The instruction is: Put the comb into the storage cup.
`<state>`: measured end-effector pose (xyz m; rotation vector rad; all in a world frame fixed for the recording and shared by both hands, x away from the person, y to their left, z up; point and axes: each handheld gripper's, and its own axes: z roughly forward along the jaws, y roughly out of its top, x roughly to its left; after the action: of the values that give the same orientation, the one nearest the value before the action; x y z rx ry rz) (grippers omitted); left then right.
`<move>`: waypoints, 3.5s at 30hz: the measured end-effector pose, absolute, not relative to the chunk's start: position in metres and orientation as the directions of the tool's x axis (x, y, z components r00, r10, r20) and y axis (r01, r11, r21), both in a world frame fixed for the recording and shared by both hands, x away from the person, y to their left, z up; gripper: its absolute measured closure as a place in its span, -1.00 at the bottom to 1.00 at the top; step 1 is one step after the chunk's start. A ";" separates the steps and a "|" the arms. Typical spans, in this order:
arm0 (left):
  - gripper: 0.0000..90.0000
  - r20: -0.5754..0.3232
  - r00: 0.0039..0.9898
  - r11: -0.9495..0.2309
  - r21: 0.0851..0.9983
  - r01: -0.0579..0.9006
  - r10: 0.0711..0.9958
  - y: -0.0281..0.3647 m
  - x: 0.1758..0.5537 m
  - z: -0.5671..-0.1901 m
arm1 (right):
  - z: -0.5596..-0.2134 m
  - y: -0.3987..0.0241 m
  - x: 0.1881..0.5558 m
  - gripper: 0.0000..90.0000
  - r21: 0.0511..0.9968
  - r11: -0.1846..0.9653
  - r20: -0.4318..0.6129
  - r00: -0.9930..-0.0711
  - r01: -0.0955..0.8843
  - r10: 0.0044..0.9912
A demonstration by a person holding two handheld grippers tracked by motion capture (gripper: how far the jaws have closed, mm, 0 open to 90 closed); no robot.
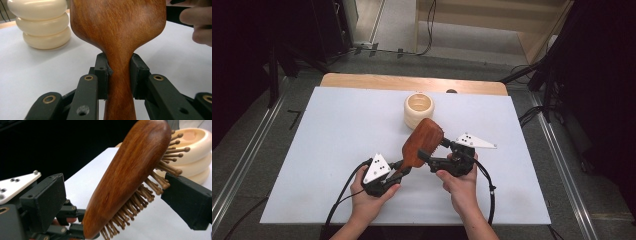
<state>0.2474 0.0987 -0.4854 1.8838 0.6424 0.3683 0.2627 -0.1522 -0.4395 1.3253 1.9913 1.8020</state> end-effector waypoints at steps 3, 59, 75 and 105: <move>0.61 -0.038 0.809 -0.290 0.923 0.253 0.586 0.097 0.245 -0.485 | -0.443 -0.148 0.264 -0.74 0.840 -0.126 0.456 -0.561 0.528 0.691; -1.00 -0.135 0.814 -0.194 0.937 0.291 0.565 0.144 0.249 -0.479 | -0.440 -0.155 0.251 0.22 0.889 -0.125 0.410 -0.646 0.441 0.644; -1.00 -0.104 0.715 -0.164 0.941 0.296 0.691 0.224 0.242 -0.481 | -0.433 -0.157 0.249 0.23 0.908 -0.074 0.351 -0.656 0.412 0.669; -1.00 -0.077 0.608 -0.110 0.958 0.264 0.791 0.286 0.238 -0.486 | -0.406 -0.173 0.265 0.23 0.928 -0.060 0.298 -0.636 0.368 0.711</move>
<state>0.2376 0.2858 -0.4857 1.6689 0.8832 0.5629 0.2649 -0.1727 -0.4059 1.1613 1.9370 1.7515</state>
